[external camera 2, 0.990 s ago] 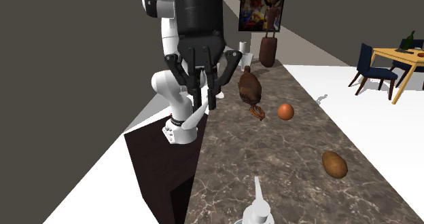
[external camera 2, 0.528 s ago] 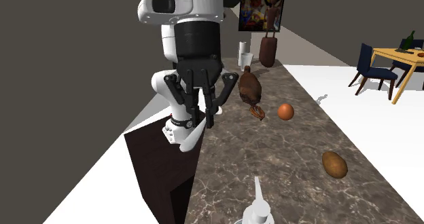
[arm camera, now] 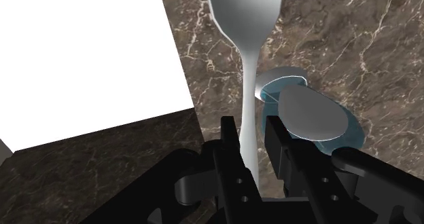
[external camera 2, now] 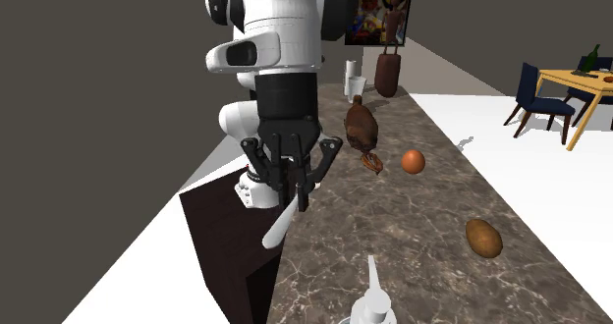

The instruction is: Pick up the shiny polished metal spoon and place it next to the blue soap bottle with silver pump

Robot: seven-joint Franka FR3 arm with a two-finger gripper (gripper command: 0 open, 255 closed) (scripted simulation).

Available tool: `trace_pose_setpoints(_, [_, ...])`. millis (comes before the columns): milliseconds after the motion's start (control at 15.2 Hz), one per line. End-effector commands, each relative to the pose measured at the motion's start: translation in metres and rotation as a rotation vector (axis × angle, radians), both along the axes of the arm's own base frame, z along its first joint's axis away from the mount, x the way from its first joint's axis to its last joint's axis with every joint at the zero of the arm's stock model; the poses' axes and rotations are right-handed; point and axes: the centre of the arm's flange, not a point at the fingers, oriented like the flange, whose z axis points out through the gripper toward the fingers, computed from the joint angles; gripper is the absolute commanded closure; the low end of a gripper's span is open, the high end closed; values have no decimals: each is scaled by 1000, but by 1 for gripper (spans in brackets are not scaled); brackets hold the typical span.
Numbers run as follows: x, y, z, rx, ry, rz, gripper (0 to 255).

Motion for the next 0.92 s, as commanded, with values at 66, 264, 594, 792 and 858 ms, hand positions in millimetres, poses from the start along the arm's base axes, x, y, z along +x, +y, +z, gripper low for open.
trace_pose_setpoints(66, [0,0,-16,0,0,0,255])
trace_pose_setpoints(264, [0,0,-32,0,0,0,255])
trace_pose_setpoints(594, [0,0,-58,0,0,0,255])
trace_pose_setpoints(792, [0,0,-74,0,0,0,255])
trace_pose_setpoints(858, [0,0,-80,0,0,0,255])
